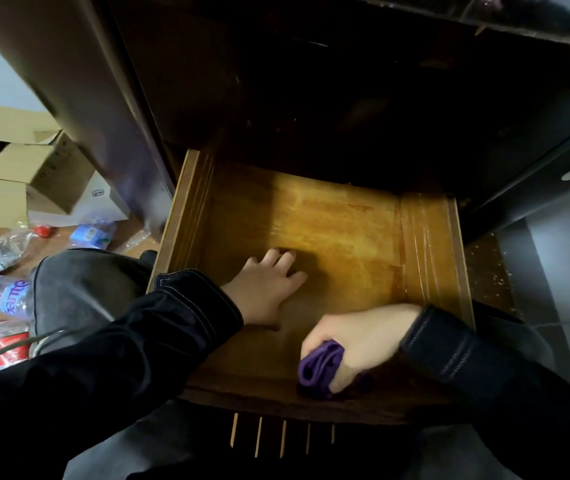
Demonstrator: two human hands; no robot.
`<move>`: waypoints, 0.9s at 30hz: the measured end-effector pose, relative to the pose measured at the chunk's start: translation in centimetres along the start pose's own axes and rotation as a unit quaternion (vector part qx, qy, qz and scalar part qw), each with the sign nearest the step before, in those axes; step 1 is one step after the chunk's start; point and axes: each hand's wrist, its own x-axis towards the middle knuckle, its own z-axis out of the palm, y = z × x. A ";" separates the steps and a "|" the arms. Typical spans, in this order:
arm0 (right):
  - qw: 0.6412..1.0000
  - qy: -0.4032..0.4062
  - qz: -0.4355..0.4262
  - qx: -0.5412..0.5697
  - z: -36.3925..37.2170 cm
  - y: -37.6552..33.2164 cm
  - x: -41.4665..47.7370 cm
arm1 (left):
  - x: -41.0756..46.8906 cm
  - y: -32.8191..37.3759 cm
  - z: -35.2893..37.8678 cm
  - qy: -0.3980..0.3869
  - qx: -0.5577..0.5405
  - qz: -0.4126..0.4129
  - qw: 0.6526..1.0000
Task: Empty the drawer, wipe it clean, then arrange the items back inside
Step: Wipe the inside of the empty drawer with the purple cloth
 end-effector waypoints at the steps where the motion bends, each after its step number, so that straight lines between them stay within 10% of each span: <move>1: 1.000 0.003 0.012 -0.028 0.5 0.0 0.8 | 0.0 0.0 0.0 0.001 -0.001 -0.002 1.000; 27: 0.998 0.011 0.056 -0.035 1.4 0.2 1.9 | 0.0 0.2 0.2 0.015 -0.014 -0.016 1.000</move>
